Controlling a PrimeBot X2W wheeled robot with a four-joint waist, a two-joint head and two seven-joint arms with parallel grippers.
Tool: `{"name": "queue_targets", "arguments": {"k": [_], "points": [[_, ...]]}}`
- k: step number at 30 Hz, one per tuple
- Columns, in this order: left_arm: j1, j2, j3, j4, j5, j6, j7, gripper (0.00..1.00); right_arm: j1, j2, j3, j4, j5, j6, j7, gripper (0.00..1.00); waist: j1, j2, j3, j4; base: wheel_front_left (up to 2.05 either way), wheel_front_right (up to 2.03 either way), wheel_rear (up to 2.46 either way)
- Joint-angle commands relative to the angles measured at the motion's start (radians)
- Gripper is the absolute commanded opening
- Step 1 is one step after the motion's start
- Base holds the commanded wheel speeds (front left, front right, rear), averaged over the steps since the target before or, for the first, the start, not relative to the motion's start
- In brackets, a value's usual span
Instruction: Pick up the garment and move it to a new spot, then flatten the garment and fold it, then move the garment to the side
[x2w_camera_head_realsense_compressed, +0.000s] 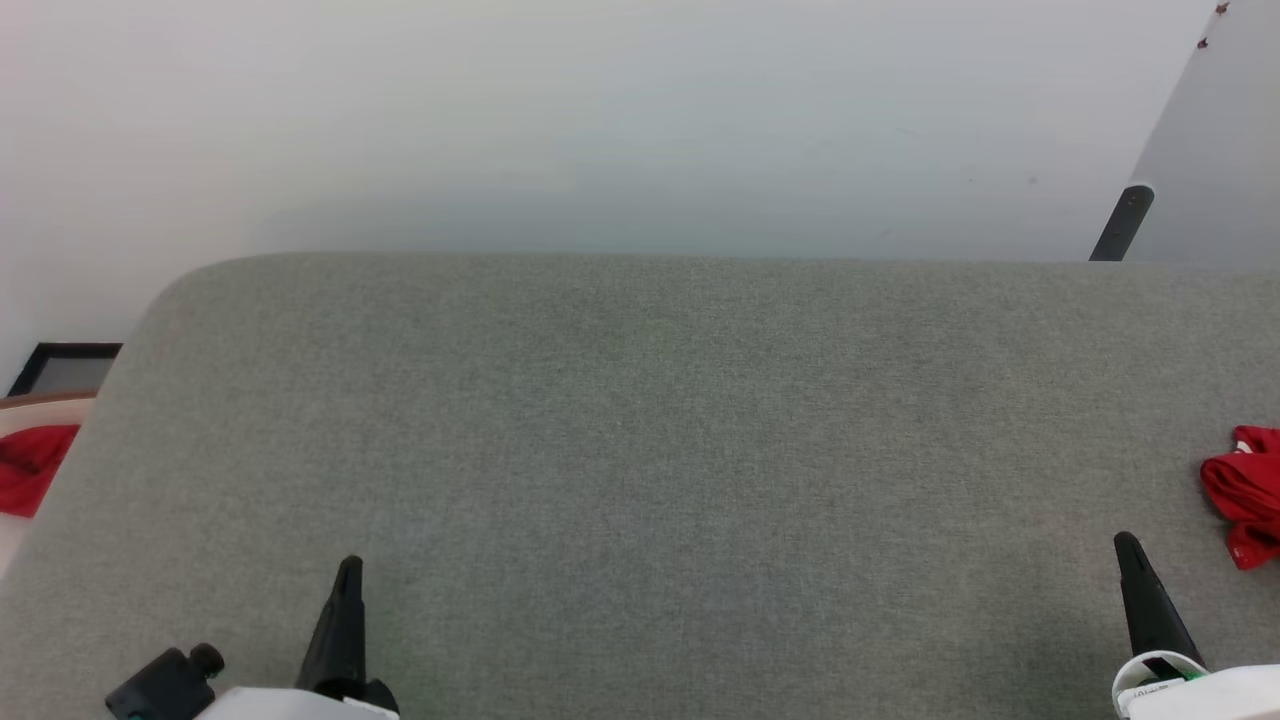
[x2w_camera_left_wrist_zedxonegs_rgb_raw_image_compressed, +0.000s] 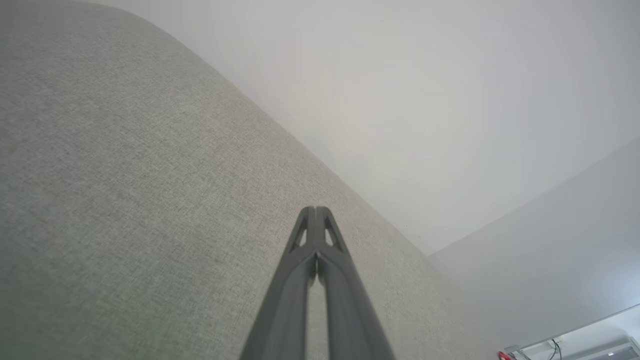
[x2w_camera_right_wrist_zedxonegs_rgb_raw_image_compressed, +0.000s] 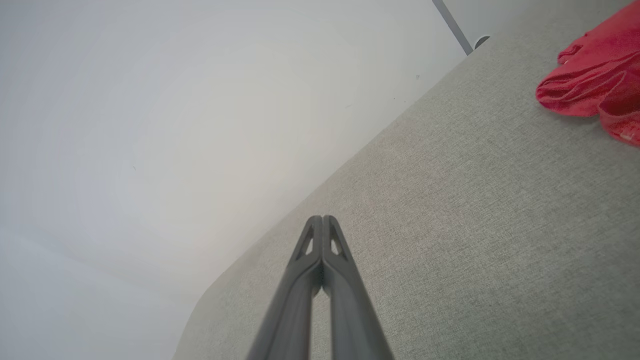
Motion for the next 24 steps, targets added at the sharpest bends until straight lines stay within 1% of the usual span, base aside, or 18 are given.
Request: {"name": "queue_targets", "arguments": {"k": [1, 24], "points": [[-0.026, 0.002, 0.005, -0.006, -0.034, -0.002, 0.006, 0.00, -0.023, 0.000, -0.004, -0.002, 0.032, 0.000, 0.005, 0.00, 0.0000, 0.0000, 0.000, 0.000, 0.00, 0.00, 0.00], [-0.069, -0.005, 0.017, 0.027, -0.303, -0.003, 0.074, 0.00, -0.072, 0.017, -0.008, 0.058, 0.262, 0.000, 0.042, 0.00, 0.0000, 0.0000, 0.001, -0.007, 0.00, 0.00, 0.00]]}}
